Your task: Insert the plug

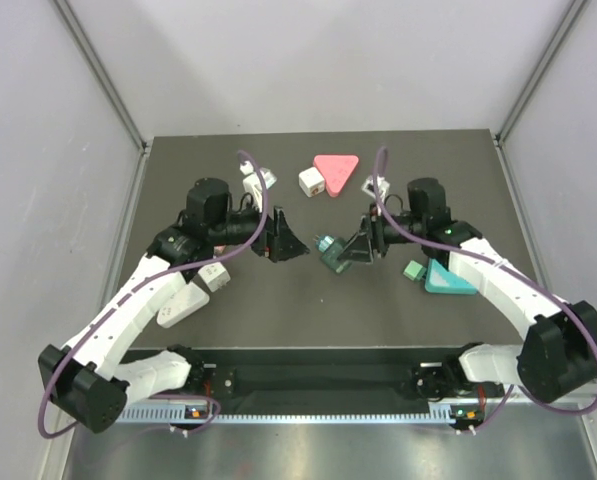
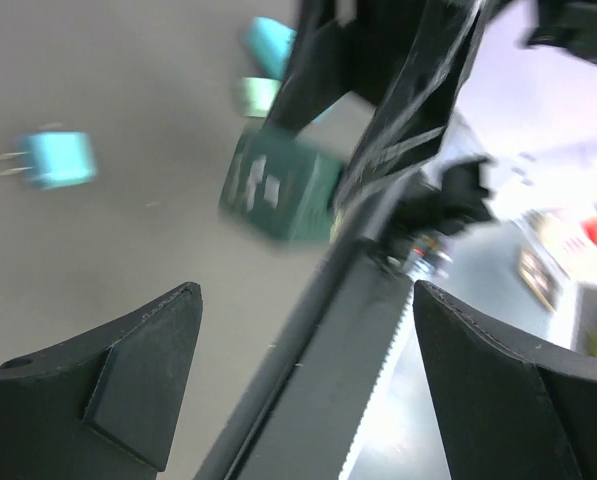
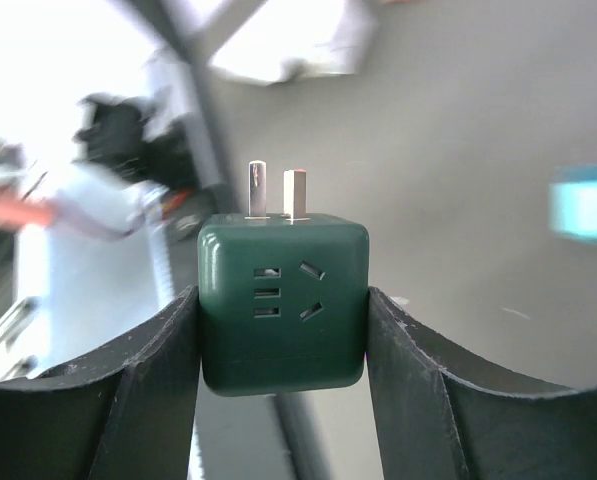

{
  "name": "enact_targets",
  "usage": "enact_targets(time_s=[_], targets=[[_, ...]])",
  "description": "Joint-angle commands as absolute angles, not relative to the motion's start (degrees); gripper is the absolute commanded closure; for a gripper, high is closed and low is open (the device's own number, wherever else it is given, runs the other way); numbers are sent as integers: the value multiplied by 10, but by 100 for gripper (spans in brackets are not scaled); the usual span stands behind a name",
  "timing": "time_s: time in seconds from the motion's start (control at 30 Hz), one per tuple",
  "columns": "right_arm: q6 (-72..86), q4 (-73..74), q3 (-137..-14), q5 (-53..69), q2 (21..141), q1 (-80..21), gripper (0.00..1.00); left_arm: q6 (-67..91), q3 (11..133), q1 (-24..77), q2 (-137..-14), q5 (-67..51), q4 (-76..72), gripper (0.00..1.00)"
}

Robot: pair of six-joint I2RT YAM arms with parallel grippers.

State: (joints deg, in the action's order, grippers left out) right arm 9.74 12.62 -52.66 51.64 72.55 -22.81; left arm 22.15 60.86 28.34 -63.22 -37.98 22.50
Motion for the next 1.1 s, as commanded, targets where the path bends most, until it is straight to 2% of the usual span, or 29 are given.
enact_targets(time_s=[0.0, 0.5, 0.7, 0.77, 0.8, 0.87, 0.93, 1.0, 1.03, 1.07], targets=[[145, 42, -526, 606, 689, -266, 100, 227, 613, 286, -652, -547, 127, 9], [236, -83, -505, 640, 669, -285, 100, 215, 599, 312, -702, -588, 109, 8], [263, -116, -501, 653, 665, -292, 100, 237, 592, 316, -730, -583, 77, 16], [270, -124, -497, 652, 664, -293, 100, 241, 591, 317, -738, -588, 71, 25], [272, -125, -498, 651, 664, -294, 100, 244, 586, 317, -742, -592, 67, 39], [272, -125, -497, 647, 664, -293, 100, 264, 579, 319, -742, -599, 40, 51], [275, -125, -497, 641, 664, -293, 97, 277, 570, 318, -741, -597, 24, 80], [272, -121, -498, 635, 666, -294, 83, 293, 573, 319, -747, -593, 24, 100], [267, -106, -506, 626, 667, -292, 68, 300, 575, 318, -748, -592, 22, 100], [257, -92, -512, 621, 666, -291, 59, 320, 577, 319, -750, -592, 19, 100]])
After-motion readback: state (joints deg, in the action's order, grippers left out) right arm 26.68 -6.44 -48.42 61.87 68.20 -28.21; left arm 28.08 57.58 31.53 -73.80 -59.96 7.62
